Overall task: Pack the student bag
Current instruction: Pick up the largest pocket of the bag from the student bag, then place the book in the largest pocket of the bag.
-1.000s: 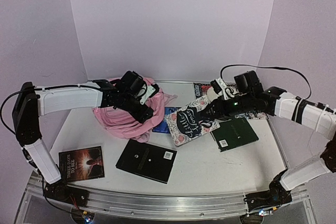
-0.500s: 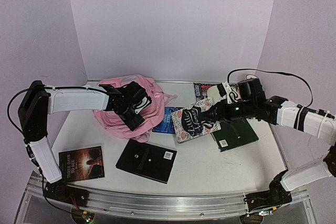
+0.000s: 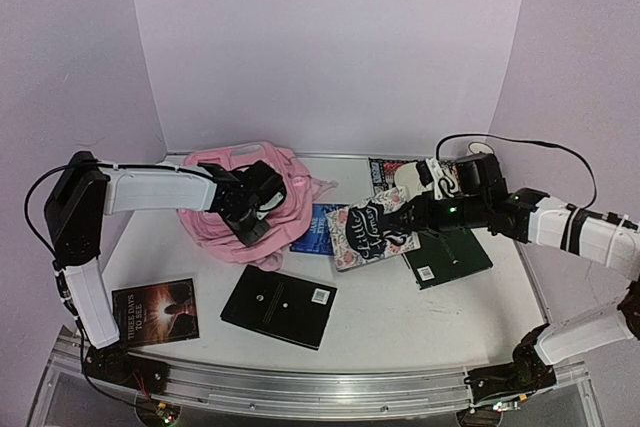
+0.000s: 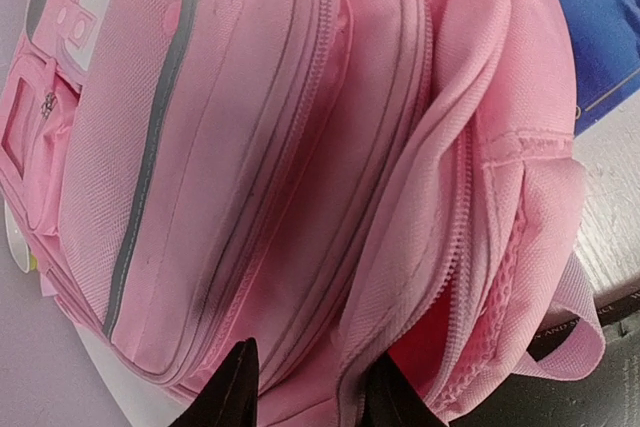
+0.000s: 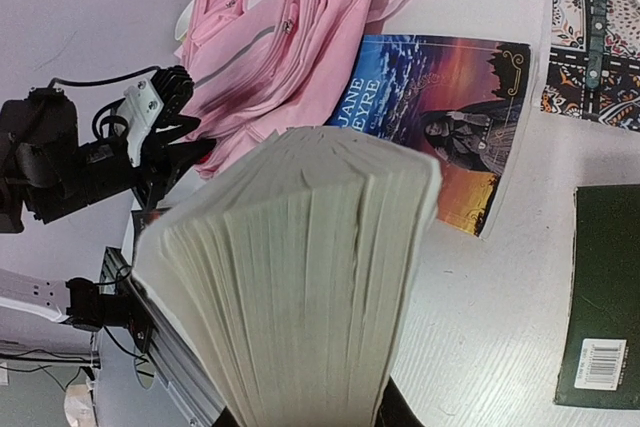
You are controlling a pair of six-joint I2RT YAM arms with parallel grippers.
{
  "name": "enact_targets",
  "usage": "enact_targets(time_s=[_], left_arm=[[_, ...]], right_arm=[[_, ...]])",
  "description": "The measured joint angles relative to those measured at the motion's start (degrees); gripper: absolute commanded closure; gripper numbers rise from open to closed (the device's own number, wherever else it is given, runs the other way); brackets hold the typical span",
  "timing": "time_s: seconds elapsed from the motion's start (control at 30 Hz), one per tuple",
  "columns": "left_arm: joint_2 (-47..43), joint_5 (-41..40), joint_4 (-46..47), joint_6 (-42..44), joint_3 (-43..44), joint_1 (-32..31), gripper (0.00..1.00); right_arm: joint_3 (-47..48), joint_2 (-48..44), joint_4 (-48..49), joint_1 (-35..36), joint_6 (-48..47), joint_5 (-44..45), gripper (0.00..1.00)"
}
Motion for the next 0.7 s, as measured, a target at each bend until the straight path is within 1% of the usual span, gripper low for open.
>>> enact_targets(time_s=[0.03,0.07,0.1,0.13,0.3,0.5,0.7], left_arm=[[0.2,-0.2,-0.3,-0.3,0.6,0.0,0.86],[0.6,-0.2,-0.4,-0.7,1.2,0.0,0.93],[0.9,-0.3,-0.6,-0.5,1.9,0.0,0.98],[1.2,-0.3,-0.6,-0.8,2.6,0.0,1.00],[1.8,0.0,-2.4,-1.0,6.6,0.1,1.00],[1.6,2.0,-3.7,-1.8,15.5,0.4,1.00],[0.8,4.3,-4.2,-2.9,24.2,0.6,1.00]], right_arm=[[-0.1,-0.1,0.2,0.0,0.1,0.0,1.00],[-0.3,-0.2,0.6,0.0,0.5,0.0,1.00],[-0.5,-0.2,1.2,0.0,0.8,0.0,1.00],[-0.7,-0.2,1.8,0.0,1.3,0.0,1.00],[-2.5,-0.2,5.7,0.0,4.5,-0.1,1.00],[-2.8,-0.2,11.5,0.0,9.8,-0.6,1.00],[-2.5,0.8,18.3,0.3,17.0,-0.3,1.00]])
